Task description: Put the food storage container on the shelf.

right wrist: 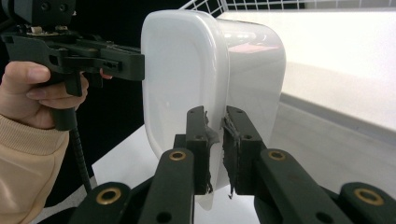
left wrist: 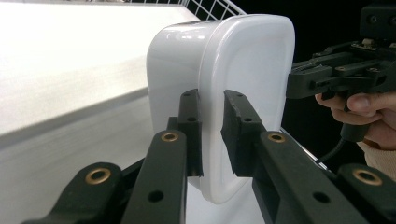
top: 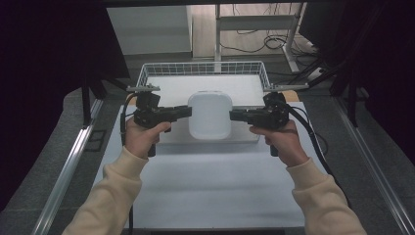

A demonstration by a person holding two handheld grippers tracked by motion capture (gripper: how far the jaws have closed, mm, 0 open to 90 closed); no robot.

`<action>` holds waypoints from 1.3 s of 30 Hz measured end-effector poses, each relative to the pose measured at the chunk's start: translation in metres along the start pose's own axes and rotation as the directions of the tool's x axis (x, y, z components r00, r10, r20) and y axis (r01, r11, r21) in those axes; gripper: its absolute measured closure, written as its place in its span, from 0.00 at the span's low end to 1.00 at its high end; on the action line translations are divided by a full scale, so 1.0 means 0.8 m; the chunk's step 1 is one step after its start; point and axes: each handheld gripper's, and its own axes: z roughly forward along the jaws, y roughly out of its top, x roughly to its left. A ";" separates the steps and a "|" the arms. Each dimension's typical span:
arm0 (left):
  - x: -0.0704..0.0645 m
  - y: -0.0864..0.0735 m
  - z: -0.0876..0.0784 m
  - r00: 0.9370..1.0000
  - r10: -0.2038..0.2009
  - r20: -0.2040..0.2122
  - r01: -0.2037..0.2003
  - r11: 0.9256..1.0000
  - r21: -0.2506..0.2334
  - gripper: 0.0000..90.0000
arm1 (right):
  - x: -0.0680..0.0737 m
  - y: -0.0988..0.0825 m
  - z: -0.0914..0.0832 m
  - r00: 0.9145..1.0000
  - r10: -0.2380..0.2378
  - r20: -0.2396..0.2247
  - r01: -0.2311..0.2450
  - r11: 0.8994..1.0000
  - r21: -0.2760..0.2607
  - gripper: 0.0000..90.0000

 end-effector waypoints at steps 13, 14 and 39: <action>0.012 0.059 0.003 1.000 0.003 -0.003 -0.003 1.000 0.011 0.87 | -0.015 0.053 0.001 1.000 0.027 -0.007 -0.027 1.000 -0.007 0.89; 0.014 0.065 0.005 1.000 -0.001 -0.004 0.001 1.000 0.014 0.87 | -0.018 0.058 0.002 1.000 0.027 -0.005 -0.027 1.000 -0.005 0.89; 0.105 0.126 0.059 0.977 -0.211 0.038 0.205 0.972 0.116 0.87 | -0.102 0.123 0.063 0.969 0.248 0.006 -0.248 0.965 0.086 0.86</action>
